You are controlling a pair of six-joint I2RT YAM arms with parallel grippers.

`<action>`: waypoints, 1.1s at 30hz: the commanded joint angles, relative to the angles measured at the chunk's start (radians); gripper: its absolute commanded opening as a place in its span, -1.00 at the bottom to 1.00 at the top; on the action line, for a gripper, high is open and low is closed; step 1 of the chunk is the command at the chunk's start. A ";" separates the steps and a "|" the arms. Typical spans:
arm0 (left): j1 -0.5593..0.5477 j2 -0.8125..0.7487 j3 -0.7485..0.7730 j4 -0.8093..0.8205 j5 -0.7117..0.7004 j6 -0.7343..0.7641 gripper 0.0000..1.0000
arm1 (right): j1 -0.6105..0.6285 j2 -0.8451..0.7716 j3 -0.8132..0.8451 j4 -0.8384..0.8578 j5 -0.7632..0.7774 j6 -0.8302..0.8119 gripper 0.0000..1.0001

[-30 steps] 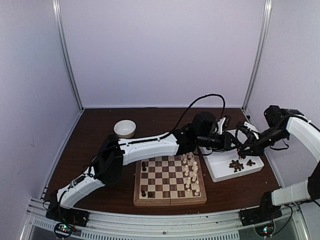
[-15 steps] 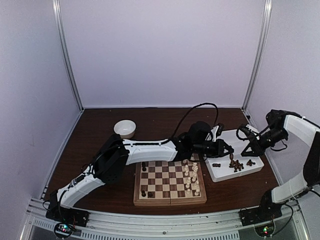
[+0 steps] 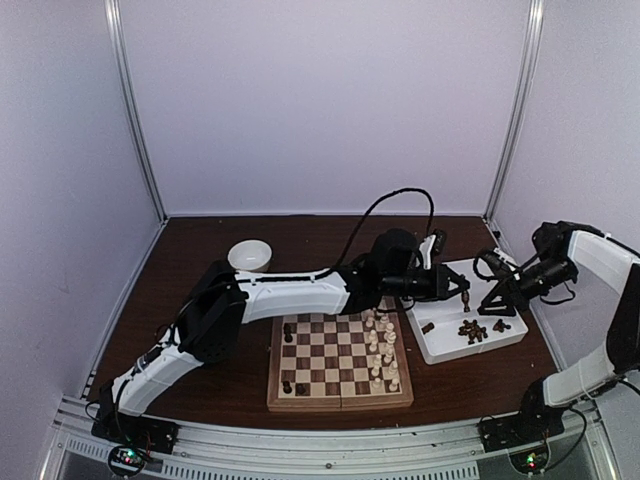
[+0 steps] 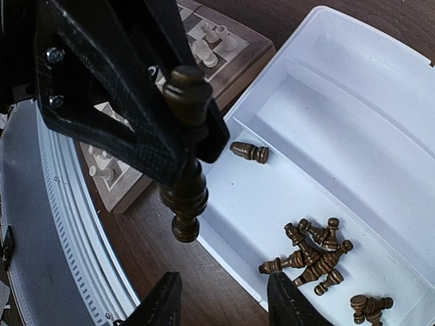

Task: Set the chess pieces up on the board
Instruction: Pick up the rook from the chess pile.

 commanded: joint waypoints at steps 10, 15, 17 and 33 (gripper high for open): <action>0.016 -0.085 -0.027 0.136 -0.020 -0.071 -1.00 | 0.081 -0.075 -0.003 0.045 -0.145 0.086 -0.06; 0.015 -0.085 -0.041 0.161 -0.009 -0.099 -1.00 | 0.094 -0.079 0.005 0.083 -0.158 0.128 -0.13; 0.016 -0.085 -0.045 0.170 -0.009 -0.106 -1.00 | 0.101 -0.073 0.005 0.093 -0.158 0.138 -0.18; 0.056 -0.243 -0.231 0.160 -0.035 0.009 -1.00 | 0.119 -0.034 -0.001 0.117 -0.102 0.193 -0.85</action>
